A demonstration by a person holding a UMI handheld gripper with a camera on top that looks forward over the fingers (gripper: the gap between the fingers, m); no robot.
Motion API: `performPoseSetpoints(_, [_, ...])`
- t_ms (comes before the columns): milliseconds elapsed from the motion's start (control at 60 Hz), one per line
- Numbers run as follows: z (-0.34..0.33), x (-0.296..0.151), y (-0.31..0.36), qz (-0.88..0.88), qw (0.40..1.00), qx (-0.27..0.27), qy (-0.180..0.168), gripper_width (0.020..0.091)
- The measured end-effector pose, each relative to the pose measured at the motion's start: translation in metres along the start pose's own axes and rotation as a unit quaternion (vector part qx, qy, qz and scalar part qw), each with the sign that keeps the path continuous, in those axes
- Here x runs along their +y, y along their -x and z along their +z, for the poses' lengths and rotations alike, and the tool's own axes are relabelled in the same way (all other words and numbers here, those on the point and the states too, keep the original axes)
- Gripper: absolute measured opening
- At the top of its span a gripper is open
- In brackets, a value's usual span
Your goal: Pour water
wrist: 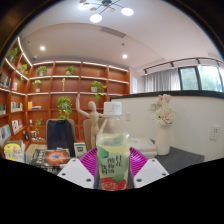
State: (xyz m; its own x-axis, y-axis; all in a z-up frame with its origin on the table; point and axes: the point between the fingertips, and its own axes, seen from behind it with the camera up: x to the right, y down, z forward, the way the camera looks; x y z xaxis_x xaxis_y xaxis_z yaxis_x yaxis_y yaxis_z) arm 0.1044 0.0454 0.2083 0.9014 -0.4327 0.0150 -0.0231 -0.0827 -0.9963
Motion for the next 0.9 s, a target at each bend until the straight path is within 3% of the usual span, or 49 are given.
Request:
performPoseSetpoints(367, [0.056, 0.101, -0.036, 0.012, 0.998, 0.011, 0.059, 0.0415])
performPoseSetpoints(517, [0.058, 0.100, -0.030, 0.008, 0.999, -0.001, 0.052, 0.0400])
performPoseSetpoints(617, [0.058, 0.100, -0.031, 0.007, 0.999, -0.001, 0.048, 0.0427])
performPoseSetpoints(733, [0.057, 0.103, -0.032, 0.017, 0.998, 0.001, 0.053, 0.0502])
performPoseSetpoints(767, [0.052, 0.109, -0.033, 0.021, 0.997, 0.000, 0.072, 0.0568])
performPoseSetpoints(833, [0.047, 0.122, -0.034, 0.019, 0.995, -0.003, 0.099, 0.0773])
performPoseSetpoints(900, [0.039, 0.123, -0.030, 0.014, 0.995, -0.014, 0.097, 0.0807])
